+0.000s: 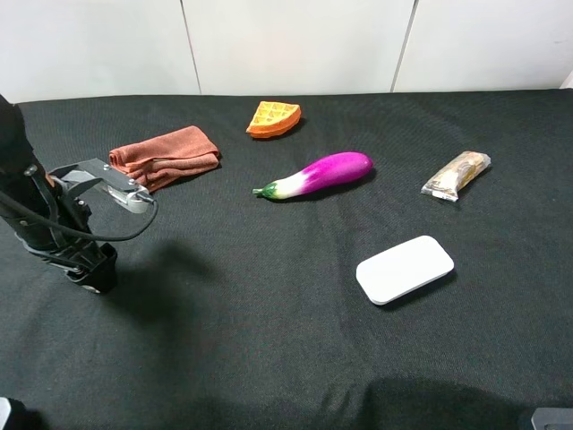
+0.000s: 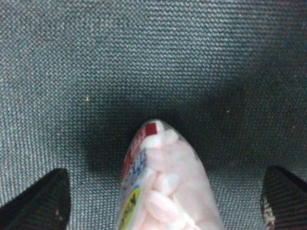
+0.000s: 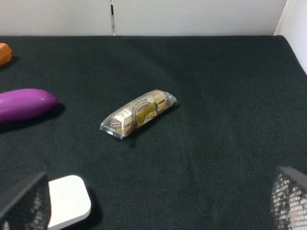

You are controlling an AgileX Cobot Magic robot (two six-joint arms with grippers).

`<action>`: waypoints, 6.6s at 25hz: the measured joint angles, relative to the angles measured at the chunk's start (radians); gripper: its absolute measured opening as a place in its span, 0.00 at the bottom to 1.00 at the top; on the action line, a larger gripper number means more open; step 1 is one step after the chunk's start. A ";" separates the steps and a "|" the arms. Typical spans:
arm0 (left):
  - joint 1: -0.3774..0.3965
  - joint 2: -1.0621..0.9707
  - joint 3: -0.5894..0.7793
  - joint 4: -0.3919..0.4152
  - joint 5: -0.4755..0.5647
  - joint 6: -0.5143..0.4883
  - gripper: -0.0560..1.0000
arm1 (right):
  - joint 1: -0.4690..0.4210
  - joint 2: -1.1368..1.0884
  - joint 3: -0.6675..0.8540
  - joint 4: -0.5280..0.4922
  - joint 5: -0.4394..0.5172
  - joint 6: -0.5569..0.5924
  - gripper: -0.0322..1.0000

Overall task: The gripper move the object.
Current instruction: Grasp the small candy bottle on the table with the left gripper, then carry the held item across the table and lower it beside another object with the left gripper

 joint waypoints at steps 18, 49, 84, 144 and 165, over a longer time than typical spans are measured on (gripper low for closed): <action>-0.006 0.048 -0.001 0.004 0.006 -0.002 0.84 | 0.000 0.000 0.000 0.000 0.000 0.000 0.70; -0.008 0.048 -0.008 0.004 -0.005 -0.006 0.52 | 0.000 0.000 0.000 0.000 -0.001 0.000 0.70; -0.008 0.049 -0.619 -0.027 0.473 -0.293 0.52 | 0.000 0.000 0.000 0.000 -0.001 0.000 0.70; -0.071 0.353 -0.876 0.012 0.467 -0.370 0.52 | 0.000 0.000 0.000 0.000 -0.001 0.000 0.70; -0.155 0.475 -0.887 0.012 0.422 -0.369 0.52 | 0.000 0.000 0.000 0.000 -0.001 0.000 0.70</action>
